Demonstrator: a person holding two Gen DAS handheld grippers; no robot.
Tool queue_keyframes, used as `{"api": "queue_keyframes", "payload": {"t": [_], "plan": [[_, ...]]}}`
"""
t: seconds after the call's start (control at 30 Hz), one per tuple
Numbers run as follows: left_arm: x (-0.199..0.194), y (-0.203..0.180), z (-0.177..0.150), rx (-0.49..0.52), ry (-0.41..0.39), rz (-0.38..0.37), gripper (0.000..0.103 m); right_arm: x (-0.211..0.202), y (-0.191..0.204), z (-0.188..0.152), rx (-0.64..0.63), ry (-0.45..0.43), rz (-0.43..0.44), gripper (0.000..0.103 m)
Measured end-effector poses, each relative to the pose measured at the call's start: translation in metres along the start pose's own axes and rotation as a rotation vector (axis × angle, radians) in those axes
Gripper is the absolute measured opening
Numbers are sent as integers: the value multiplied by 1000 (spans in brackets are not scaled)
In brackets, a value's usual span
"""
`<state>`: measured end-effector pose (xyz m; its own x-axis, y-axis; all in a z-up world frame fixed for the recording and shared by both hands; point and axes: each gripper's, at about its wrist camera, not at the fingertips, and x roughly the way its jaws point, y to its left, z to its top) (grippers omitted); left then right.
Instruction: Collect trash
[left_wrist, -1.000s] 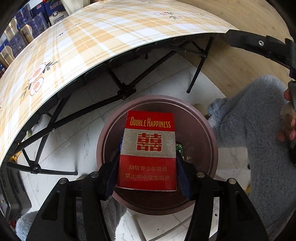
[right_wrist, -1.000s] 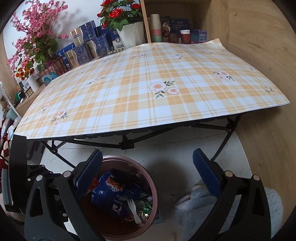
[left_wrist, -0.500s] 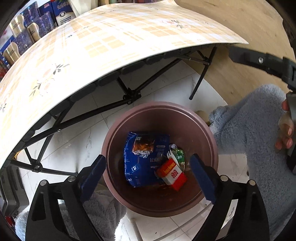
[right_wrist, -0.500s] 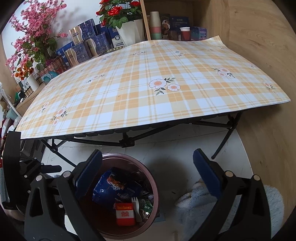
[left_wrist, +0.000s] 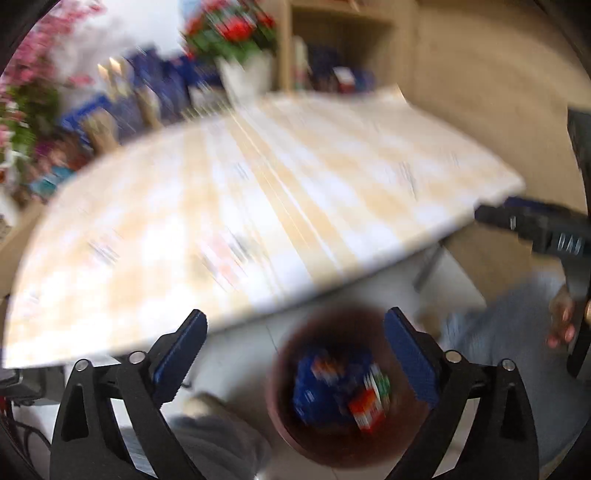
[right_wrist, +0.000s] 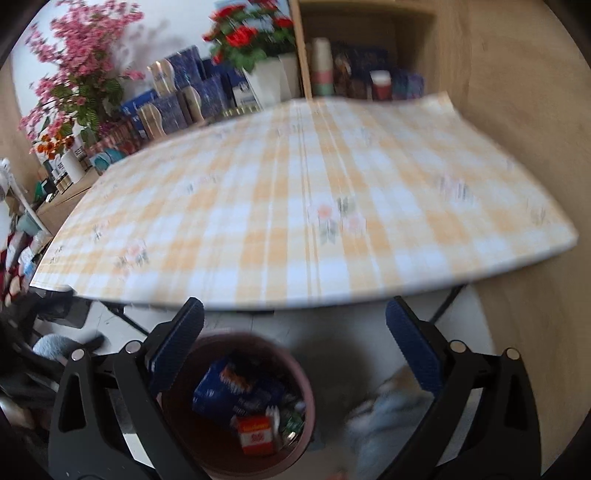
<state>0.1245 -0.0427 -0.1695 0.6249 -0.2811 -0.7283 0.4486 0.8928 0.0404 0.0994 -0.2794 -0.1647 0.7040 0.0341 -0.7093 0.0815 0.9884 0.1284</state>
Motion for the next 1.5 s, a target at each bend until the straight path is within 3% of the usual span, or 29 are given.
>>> {"api": "queue_keyframes", "payload": {"t": [0.17, 0.4, 0.47, 0.83, 1.5], "plan": [[-65, 25, 51, -43, -189, 108, 97, -38, 17, 56, -87, -104, -39, 97], [-137, 37, 88, -55, -350, 286, 97, -90, 48, 113, -187, -213, -21, 97], [-150, 38, 94, -53, -359, 323, 97, -101, 57, 119, -223, -232, -22, 97], [-181, 48, 94, -115, -378, 310, 97, -125, 75, 122, -224, -250, 15, 97], [-178, 47, 90, -130, -355, 307, 97, -130, 74, 119, -219, -251, 17, 97]]}}
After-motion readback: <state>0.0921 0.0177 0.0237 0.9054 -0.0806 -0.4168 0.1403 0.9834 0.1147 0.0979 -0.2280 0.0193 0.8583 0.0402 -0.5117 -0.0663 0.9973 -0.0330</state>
